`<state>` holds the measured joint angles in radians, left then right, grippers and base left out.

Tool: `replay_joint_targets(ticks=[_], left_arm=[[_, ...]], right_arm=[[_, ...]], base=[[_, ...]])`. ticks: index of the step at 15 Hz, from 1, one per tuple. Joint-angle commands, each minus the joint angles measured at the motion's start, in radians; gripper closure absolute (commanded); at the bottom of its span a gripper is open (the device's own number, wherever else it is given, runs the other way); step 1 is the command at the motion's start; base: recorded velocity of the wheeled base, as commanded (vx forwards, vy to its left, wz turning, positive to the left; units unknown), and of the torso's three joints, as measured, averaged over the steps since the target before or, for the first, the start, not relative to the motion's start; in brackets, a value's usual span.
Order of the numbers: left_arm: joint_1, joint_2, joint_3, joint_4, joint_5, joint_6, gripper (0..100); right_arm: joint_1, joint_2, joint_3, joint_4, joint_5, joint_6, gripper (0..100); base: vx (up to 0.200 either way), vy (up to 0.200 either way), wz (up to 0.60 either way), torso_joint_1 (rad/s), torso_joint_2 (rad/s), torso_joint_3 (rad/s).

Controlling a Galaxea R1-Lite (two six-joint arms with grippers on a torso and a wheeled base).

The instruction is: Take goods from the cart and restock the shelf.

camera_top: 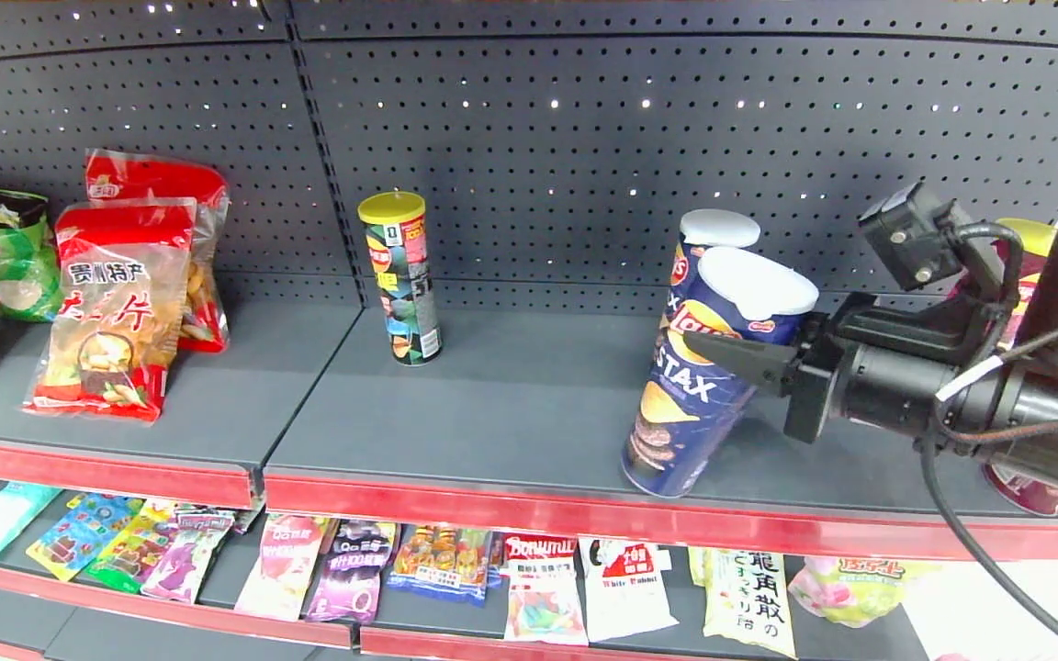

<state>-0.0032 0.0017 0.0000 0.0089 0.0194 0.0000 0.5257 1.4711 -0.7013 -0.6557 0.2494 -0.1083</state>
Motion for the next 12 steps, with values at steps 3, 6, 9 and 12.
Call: replay_joint_targets(ticks=[3, 6, 9, 12], left_arm=[[0.0, 0.001, 0.0, -0.001, 0.001, 0.0, 0], [0.0, 0.001, 0.0, -0.001, 0.001, 0.0, 0], [0.0, 0.001, 0.0, 0.0, 0.001, 0.0, 0], [0.0, 0.001, 0.0, -0.001, 0.001, 0.0, 0]], right_arm=[[-0.093, 0.029, 0.003, -0.001, 0.146, -0.076, 100], [-0.101, 0.068, -0.003, -0.005, 0.177, -0.09, 100], [-0.118, 0.097, -0.018, -0.01, 0.192, -0.119, 100], [-0.121, 0.106, -0.018, -0.01, 0.194, -0.119, 100]], base=[[0.0, 0.0, 0.0, 0.0, 0.0, 0.0], [0.0, 0.0, 0.0, 0.0, 0.0, 0.0], [0.0, 0.0, 0.0, 0.0, 0.0, 0.0], [0.0, 0.0, 0.0, 0.0, 0.0, 0.0]])
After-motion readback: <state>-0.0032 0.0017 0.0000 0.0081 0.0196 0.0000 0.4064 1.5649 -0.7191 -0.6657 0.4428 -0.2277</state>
